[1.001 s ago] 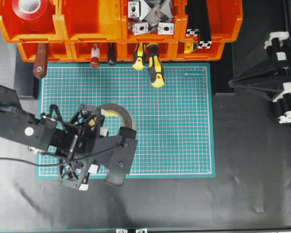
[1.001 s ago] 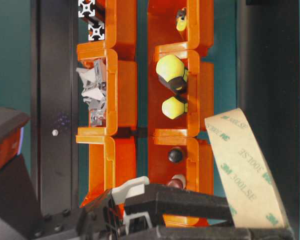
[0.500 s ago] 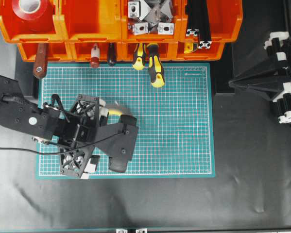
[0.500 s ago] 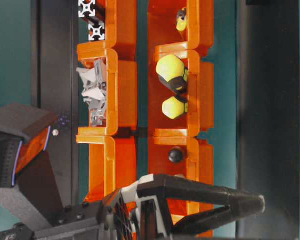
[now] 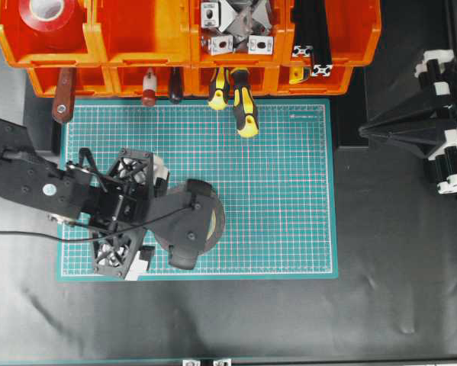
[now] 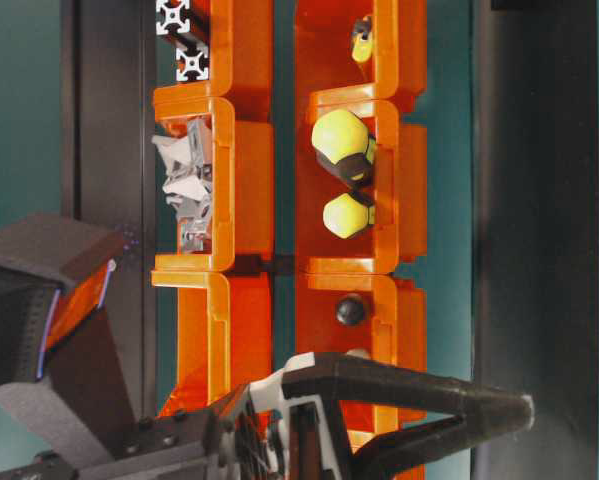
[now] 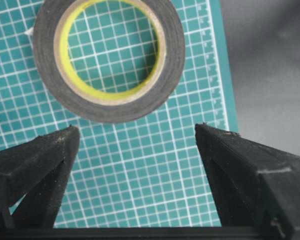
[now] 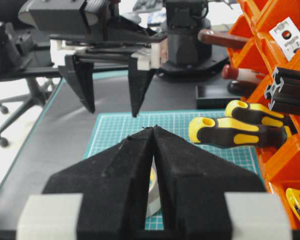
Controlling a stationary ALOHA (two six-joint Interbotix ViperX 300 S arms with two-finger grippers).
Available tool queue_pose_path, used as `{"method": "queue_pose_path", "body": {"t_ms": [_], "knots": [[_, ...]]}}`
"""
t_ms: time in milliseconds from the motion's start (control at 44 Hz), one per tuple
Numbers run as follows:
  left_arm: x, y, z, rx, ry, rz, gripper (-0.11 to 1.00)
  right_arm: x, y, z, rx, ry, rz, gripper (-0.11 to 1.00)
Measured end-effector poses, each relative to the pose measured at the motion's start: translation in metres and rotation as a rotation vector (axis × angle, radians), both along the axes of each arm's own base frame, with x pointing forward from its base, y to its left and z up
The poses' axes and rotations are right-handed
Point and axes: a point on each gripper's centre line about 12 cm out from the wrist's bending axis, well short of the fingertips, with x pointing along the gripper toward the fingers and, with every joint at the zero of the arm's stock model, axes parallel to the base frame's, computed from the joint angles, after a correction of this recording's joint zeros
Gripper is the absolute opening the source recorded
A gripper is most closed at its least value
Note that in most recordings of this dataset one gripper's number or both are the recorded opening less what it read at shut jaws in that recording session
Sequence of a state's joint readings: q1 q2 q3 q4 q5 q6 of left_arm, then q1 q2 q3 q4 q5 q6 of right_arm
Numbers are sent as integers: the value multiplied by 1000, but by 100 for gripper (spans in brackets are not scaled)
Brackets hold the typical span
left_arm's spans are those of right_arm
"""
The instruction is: Pick foam from container rack with left arm.
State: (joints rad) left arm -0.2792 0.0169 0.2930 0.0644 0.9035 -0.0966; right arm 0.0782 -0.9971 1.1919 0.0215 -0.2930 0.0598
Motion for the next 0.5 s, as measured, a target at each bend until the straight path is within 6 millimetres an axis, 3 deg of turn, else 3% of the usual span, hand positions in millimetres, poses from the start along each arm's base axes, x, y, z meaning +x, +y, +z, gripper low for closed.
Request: {"method": "queue_pose_path", "body": {"t_ms": [159, 364, 500], "knots": [[-13, -4, 20, -32, -98, -20, 88, 0, 0, 1, 2, -3, 0, 1], [-37, -9, 68, -114, -340, -56, 85, -2, 0, 4, 3, -17, 1, 1], [-58, -3, 90, -156, -468, -63, 85, -3, 0, 7, 2, -29, 2, 1]]}}
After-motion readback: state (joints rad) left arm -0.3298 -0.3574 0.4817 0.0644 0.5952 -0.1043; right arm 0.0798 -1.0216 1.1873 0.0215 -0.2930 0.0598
